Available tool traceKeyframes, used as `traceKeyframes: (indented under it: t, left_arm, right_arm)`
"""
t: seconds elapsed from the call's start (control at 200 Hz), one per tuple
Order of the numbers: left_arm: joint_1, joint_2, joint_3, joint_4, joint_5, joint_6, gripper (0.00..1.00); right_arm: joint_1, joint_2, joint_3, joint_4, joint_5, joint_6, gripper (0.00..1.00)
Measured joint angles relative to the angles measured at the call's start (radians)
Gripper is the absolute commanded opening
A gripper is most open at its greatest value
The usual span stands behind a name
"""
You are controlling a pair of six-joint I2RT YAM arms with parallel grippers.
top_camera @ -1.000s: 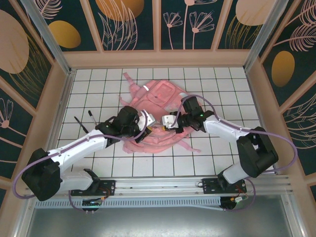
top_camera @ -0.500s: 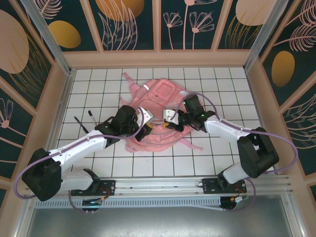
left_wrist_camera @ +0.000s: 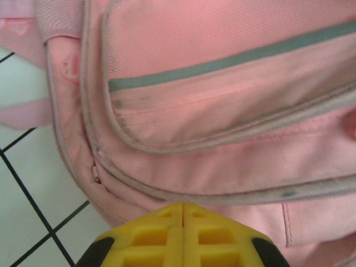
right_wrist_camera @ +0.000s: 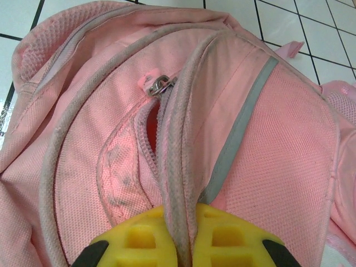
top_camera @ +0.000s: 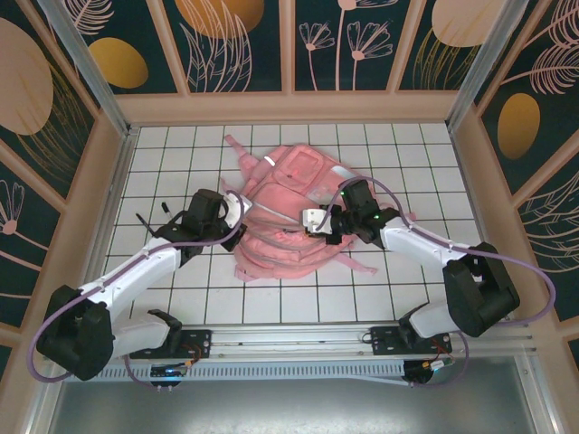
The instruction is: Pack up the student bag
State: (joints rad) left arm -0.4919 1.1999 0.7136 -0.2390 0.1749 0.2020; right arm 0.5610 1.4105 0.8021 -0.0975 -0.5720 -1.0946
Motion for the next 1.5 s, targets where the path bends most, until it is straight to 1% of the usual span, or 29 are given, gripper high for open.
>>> traceKeyframes:
  t: [0.005, 0.01, 0.015, 0.025, 0.03, 0.035, 0.06, 0.08, 0.115, 0.15, 0.21, 0.3, 0.365, 0.515, 0.701, 0.826, 0.886, 0.941, 1.111, 1.181, 1.226, 1.271, 1.301, 1.496]
  left_arm:
    - [0.0, 0.001, 0.002, -0.002, 0.007, 0.005, 0.12]
    - [0.0, 0.002, 0.002, -0.005, 0.013, 0.008, 0.12]
    - [0.0, 0.002, 0.003, -0.006, 0.018, 0.011, 0.17]
    - [0.001, 0.004, 0.005, -0.01, 0.035, 0.016, 0.21]
    - [0.002, 0.005, 0.006, -0.012, 0.039, 0.018, 0.21]
    - [0.002, 0.006, 0.008, -0.013, 0.047, 0.023, 0.26]
    - [0.002, 0.01, 0.014, -0.02, 0.093, 0.035, 0.37]
    - [0.001, 0.015, 0.019, -0.023, 0.136, 0.038, 0.41]
    - [-0.002, 0.021, 0.025, -0.017, 0.203, 0.034, 0.43]
    - [-0.01, 0.024, 0.026, 0.0, 0.269, 0.021, 0.42]
    - [-0.034, 0.024, 0.025, 0.029, 0.34, -0.005, 0.41]
    - [-0.08, 0.025, 0.025, 0.075, 0.391, -0.02, 0.39]
    - [-0.106, 0.035, 0.025, 0.095, 0.402, -0.022, 0.38]
    - [-0.14, 0.083, 0.025, 0.11, 0.375, 0.021, 0.37]
    - [-0.158, 0.121, 0.026, 0.18, 0.262, 0.111, 0.37]
    - [-0.159, 0.15, 0.044, 0.208, 0.216, 0.18, 0.32]
    - [-0.161, 0.161, 0.051, 0.214, 0.206, 0.207, 0.29]
    - [-0.161, 0.168, 0.052, 0.221, 0.205, 0.228, 0.29]
    - [-0.161, 0.177, 0.044, 0.272, 0.214, 0.255, 0.34]
    - [-0.161, 0.184, 0.04, 0.295, 0.22, 0.258, 0.34]
    - [-0.161, 0.193, 0.04, 0.306, 0.225, 0.258, 0.3]
    - [-0.162, 0.203, 0.04, 0.313, 0.227, 0.262, 0.14]
    - [-0.162, 0.211, 0.042, 0.315, 0.228, 0.261, 0.01]
    - [-0.165, 0.232, 0.07, 0.28, 0.227, 0.277, 0.0]
  right_arm:
    - [0.0, 0.0, 0.0, 0.0, 0.0, 0.0, 0.0]
    - [0.0, 0.0, 0.0, 0.0, 0.0, 0.0, 0.0]
    - [0.0, 0.0, -0.001, 0.0, 0.0, 0.0, 0.0]
    - [0.0, 0.0, -0.001, 0.002, 0.0, 0.0, 0.0]
    - [0.0, 0.0, -0.001, 0.002, 0.0, 0.0, 0.0]
    - [0.0, 0.0, -0.002, 0.003, 0.0, 0.0, 0.0]
    - [0.0, 0.0, -0.004, 0.005, -0.001, 0.001, 0.0]
    - [0.0, 0.0, -0.006, 0.007, -0.002, 0.001, 0.0]
    - [0.0, 0.0, -0.007, 0.008, -0.003, 0.003, 0.0]
    - [0.0, 0.0, -0.007, 0.01, -0.004, 0.004, 0.0]
    - [0.0, 0.0, -0.007, 0.011, -0.004, 0.005, 0.0]
    - [0.0, 0.004, -0.007, 0.011, -0.008, 0.008, 0.0]
    - [0.0, 0.005, -0.007, 0.011, -0.012, 0.011, 0.0]
    - [0.0, 0.005, -0.007, 0.011, -0.021, 0.013, 0.0]
    - [0.0, 0.002, -0.007, 0.011, -0.027, 0.019, 0.0]
    - [-0.001, -0.009, -0.012, 0.012, -0.027, 0.019, 0.0]
    - [-0.002, -0.014, -0.014, 0.011, -0.027, 0.019, 0.0]
    - [-0.003, -0.018, -0.016, 0.011, -0.027, 0.019, 0.0]
    - [-0.003, -0.03, -0.016, 0.011, -0.027, 0.019, 0.0]
    - [-0.003, -0.035, -0.016, 0.011, -0.027, 0.019, 0.0]
    - [-0.003, -0.037, -0.018, 0.011, -0.026, 0.019, 0.0]
    - [-0.003, -0.038, -0.02, 0.01, -0.026, 0.019, 0.0]
    - [-0.003, -0.038, -0.024, 0.01, -0.026, 0.02, 0.0]
    - [-0.003, -0.051, -0.041, 0.012, -0.01, 0.018, 0.0]
